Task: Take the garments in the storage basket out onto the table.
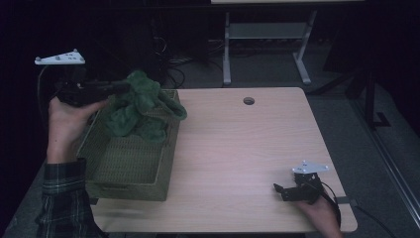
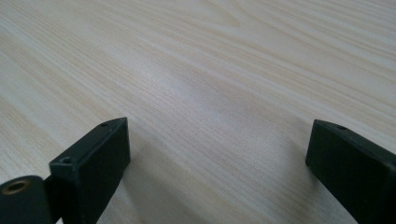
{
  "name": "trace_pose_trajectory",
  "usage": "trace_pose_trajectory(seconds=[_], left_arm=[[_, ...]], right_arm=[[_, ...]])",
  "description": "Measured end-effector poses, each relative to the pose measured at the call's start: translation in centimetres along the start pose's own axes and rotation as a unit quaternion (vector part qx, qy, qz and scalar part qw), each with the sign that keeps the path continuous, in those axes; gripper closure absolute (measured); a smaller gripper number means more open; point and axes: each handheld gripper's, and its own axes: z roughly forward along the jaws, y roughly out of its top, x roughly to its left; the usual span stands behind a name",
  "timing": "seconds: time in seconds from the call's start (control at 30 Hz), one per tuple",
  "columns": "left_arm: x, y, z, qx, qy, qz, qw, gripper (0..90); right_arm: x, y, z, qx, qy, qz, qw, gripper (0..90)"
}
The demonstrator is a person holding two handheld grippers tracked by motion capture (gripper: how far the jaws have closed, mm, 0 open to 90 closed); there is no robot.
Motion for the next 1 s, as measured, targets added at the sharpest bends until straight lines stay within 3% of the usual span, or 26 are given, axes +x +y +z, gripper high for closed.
trace_pose_trajectory(seconds=[0.5,1.0], left_arm=[[-2.6,0.8,3.8,-0.031,-0.052,0.005,0.9981,87.6],[-6.4,1.0,9.0,-0.029,-0.096,0.023,0.9947,87.6]], right_arm=[[0.0,0.0,0.0,0.0,0.0,-0.001,1.0,6.0],[0.0,0.0,0.0,0.0,0.0,0.001,1.0,6.0]])
